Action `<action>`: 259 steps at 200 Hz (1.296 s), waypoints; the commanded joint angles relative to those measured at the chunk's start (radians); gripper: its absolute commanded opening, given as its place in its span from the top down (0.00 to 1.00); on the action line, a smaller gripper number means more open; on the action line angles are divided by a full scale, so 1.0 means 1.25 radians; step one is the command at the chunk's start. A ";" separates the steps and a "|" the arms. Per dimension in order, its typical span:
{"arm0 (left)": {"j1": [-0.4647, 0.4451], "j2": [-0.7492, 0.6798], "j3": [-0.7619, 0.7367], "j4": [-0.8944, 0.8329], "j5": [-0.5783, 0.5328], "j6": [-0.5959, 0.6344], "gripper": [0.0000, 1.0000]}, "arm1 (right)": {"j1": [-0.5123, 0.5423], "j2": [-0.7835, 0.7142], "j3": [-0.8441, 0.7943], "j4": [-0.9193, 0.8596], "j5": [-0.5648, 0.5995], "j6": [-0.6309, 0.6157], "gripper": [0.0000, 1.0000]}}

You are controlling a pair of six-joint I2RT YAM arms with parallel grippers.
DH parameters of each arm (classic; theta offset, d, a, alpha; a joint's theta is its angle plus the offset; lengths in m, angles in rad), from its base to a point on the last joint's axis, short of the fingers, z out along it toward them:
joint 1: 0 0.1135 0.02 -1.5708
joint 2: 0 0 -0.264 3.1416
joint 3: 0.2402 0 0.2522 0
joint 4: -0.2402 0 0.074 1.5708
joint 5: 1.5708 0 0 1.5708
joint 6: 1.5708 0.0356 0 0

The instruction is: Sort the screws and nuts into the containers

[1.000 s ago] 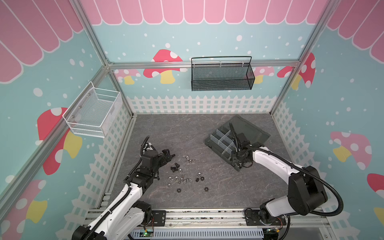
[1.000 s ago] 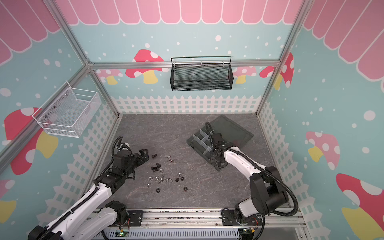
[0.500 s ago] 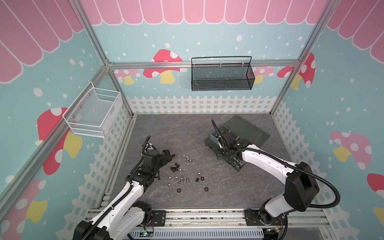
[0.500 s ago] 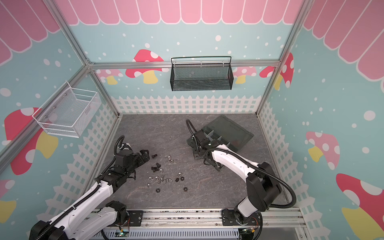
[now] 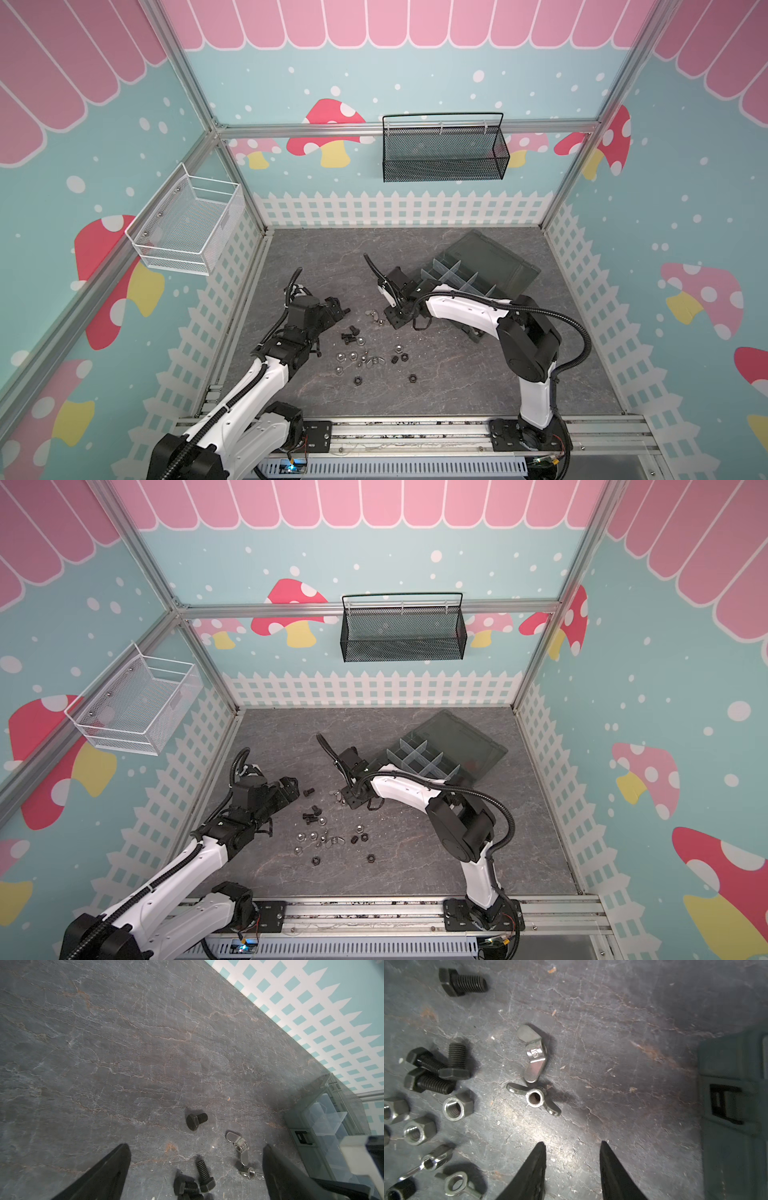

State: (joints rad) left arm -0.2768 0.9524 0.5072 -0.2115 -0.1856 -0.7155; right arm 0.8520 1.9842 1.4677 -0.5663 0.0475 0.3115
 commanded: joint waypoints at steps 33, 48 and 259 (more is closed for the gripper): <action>0.006 0.006 0.011 0.001 -0.001 -0.014 0.00 | 0.004 0.065 0.038 0.007 -0.037 -0.103 0.56; 0.007 0.007 0.011 0.002 -0.001 -0.014 0.00 | 0.004 0.081 0.050 0.008 -0.039 -0.117 0.56; 0.008 0.019 0.001 0.015 0.004 -0.017 0.00 | 0.057 0.133 0.116 -0.026 -0.064 -0.153 0.63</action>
State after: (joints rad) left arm -0.2749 0.9817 0.5072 -0.2050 -0.1825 -0.7223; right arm 0.9119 2.1437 1.5993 -0.5610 -0.0349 0.1421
